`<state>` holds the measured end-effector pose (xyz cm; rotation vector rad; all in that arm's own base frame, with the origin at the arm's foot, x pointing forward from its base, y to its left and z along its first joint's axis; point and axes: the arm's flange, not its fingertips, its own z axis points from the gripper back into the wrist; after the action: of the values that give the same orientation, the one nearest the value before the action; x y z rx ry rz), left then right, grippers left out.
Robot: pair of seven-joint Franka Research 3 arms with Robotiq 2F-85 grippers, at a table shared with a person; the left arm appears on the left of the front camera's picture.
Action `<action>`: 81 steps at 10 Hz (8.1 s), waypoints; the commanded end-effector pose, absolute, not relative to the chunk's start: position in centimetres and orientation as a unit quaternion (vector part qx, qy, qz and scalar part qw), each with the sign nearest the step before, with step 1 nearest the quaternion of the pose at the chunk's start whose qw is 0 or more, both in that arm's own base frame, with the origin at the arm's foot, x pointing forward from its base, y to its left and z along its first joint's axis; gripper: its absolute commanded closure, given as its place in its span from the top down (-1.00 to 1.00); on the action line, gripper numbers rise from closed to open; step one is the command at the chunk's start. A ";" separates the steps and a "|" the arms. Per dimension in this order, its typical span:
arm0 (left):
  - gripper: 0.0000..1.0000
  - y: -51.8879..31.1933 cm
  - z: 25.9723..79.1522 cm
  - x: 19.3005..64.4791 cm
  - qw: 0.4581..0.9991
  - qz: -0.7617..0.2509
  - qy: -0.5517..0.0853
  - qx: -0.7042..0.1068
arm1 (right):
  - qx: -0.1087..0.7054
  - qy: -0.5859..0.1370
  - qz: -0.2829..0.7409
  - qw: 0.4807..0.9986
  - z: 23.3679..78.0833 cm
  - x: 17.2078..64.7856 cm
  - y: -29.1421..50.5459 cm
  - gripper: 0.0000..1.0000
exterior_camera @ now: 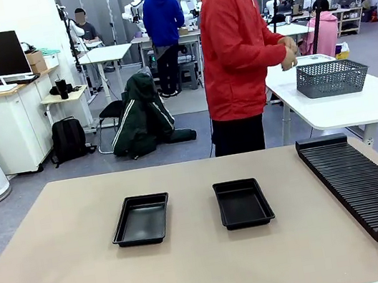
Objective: Inspect and transfer BCBs to ESD trays.
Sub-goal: Pick up the Blank PCB from the PCB Rack and place it in the left ESD tray.
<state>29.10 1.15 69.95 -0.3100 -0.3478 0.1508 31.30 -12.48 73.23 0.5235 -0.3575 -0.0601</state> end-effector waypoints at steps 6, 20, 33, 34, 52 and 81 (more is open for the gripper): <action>1.00 1.2 69.8 29.1 0.970 0.076 -0.172 -0.156 | 0.235 -0.171 -0.028 0.956 73.7 32.0 -12.1 0.89; 1.00 1.2 69.8 29.1 0.970 0.076 -0.172 -0.156 | 0.235 -0.171 -0.028 0.956 73.7 32.0 -12.1 0.89; 1.00 1.2 69.8 29.1 0.970 0.076 -0.172 -0.156 | 0.221 -0.184 -0.001 0.958 72.8 33.6 -11.7 0.89; 1.00 1.2 69.8 29.1 0.970 0.076 -0.172 -0.156 | 0.188 -0.206 0.043 0.959 71.5 34.8 -10.8 0.89; 1.00 1.2 69.8 29.1 0.970 0.076 -0.172 -0.156 | -0.090 -0.108 0.671 0.728 43.2 45.4 -5.9 0.89; 1.00 1.2 69.8 29.1 0.970 0.076 -0.172 -0.156 | -0.067 -0.123 0.681 0.719 37.2 46.5 -7.1 -0.53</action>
<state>29.08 1.18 70.00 -0.3108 -0.3490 0.1508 45.92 -6.95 37.30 -0.1616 -0.3020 1.5058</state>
